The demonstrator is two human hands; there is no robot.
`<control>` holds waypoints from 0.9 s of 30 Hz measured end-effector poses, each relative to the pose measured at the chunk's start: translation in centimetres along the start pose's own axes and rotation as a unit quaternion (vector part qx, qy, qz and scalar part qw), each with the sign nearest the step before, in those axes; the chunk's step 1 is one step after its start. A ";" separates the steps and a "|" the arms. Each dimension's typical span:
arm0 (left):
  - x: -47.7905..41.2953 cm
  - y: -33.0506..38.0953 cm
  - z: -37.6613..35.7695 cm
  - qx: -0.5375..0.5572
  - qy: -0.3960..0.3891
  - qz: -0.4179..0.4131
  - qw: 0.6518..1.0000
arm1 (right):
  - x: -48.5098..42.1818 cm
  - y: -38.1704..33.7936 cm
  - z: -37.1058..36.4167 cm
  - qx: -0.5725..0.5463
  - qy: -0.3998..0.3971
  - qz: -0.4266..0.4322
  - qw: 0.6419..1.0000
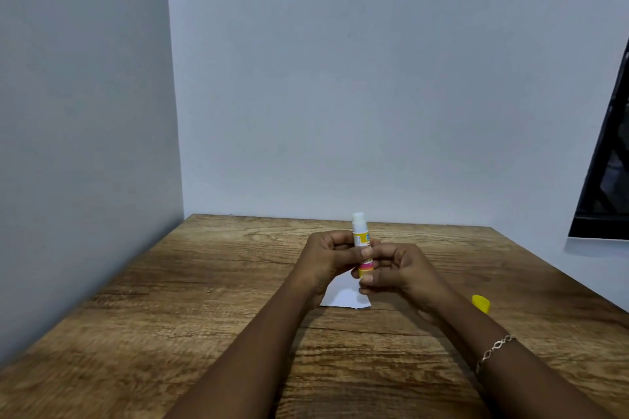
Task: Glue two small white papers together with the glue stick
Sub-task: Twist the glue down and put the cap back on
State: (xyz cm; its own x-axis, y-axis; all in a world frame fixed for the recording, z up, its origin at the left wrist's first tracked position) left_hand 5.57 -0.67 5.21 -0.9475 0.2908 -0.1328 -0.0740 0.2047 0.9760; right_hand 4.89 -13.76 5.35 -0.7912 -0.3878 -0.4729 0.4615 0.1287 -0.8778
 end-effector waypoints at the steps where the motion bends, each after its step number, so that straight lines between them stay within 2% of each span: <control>1: -0.1 0.0 0.1 0.007 0.004 0.000 1.000 | -0.1 0.1 -0.3 0.021 0.000 0.005 1.000; 5: -0.2 -0.1 0.3 0.013 -0.011 0.011 1.000 | -0.3 0.3 -0.4 0.055 -0.003 0.013 0.998; 11: -0.1 -0.1 0.3 -0.005 -0.010 0.023 1.000 | 0.1 0.2 0.0 -0.030 -0.030 -0.030 0.999; 18: -0.1 -0.1 0.4 0.017 0.020 0.031 0.999 | 0.0 0.4 -0.8 0.030 -0.013 -0.012 0.999; 23: 0.0 0.2 0.5 0.007 0.013 0.028 1.000 | 0.2 0.1 -0.2 -0.080 -0.040 -0.062 0.994; 27: 0.0 0.1 0.4 -0.007 0.012 0.033 0.999 | 0.3 0.0 -0.3 -0.057 -0.023 -0.062 0.996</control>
State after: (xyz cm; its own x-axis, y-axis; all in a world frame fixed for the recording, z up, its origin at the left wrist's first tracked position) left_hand 5.69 -0.33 5.24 -0.9576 0.2808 -0.0637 -0.0151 0.1720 0.9850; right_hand 4.54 -13.61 5.23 -0.8188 -0.4485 -0.3584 0.3103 0.1796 -0.9335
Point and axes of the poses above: each hand's wrist, its own x-axis away from the middle knuckle, its own z-axis out of the back of the hand, y = z × x, the point moved 3 cm from there along -x, towards the middle knuckle, and after that the axes turned 13 degrees about z, right-handed, at the moved point
